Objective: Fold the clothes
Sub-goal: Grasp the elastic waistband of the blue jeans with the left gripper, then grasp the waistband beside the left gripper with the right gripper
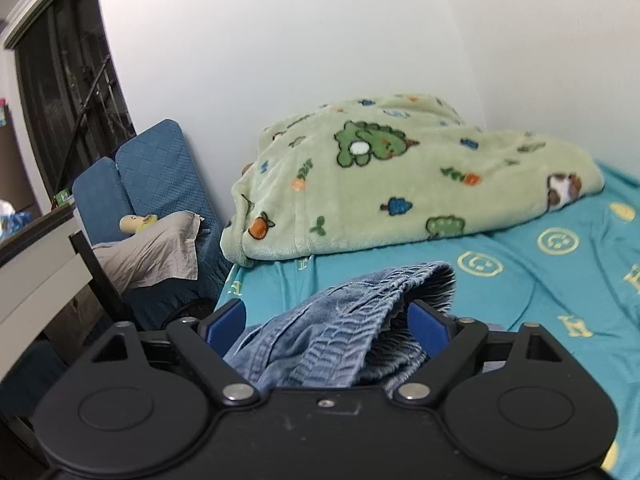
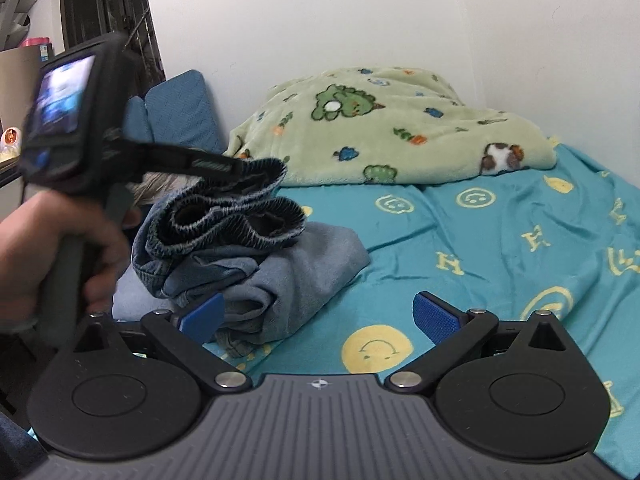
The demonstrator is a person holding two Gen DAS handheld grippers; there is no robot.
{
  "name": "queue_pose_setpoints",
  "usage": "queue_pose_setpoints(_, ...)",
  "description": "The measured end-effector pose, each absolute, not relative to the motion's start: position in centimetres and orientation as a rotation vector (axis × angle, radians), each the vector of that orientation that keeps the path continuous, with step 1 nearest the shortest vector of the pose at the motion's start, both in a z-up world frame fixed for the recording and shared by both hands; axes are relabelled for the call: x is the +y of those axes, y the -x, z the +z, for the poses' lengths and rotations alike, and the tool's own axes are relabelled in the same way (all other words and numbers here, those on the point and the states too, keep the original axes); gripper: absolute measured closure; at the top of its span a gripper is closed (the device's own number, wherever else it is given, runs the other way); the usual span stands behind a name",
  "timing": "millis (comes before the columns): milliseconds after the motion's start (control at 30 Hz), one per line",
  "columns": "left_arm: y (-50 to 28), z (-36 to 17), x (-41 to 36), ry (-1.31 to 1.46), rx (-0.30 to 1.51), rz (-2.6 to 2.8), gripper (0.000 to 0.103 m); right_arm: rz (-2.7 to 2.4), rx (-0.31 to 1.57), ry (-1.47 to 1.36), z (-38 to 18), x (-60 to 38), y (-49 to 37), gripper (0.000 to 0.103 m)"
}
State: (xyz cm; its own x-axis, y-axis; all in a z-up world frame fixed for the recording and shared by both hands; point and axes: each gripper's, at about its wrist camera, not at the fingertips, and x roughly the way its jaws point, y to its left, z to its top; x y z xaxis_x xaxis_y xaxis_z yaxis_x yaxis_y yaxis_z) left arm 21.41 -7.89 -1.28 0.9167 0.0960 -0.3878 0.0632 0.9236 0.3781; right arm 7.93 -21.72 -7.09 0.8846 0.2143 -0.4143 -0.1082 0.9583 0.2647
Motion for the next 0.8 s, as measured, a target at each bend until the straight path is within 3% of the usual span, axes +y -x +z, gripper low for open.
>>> queue_pose_setpoints(133,-23.7,-2.8,-8.3,-0.458,0.46,0.041,0.031,0.207,0.457,-0.264,-7.4,-21.7,-8.1,0.011)
queue_pose_setpoints(200,-24.5,-2.9,-8.1,-0.453,0.463,0.059,0.046,0.227,0.456,-0.277,-7.5,-21.8,-8.2,0.012)
queue_pose_setpoints(267,-24.9,-2.6,-7.6,-0.412,0.461,0.055,0.07,0.239,0.454,-0.287,-7.6,-21.8,-8.2,0.012)
queue_pose_setpoints(333,-24.5,-1.8,-7.3,-0.374,0.447,0.05,0.084,0.243,0.449,-0.293,-7.6,-21.7,-8.2,0.012)
queue_pose_setpoints(700,-17.4,3.2,-3.2,-0.198,0.34,0.051,0.089,0.241,0.384,-0.322,-6.8,-22.5,-7.6,0.025)
queue_pose_setpoints(800,-15.1,3.3,-1.5,-0.122,0.333,0.075,0.089,0.244,0.385,-0.315,-6.7,-22.4,-7.6,0.033)
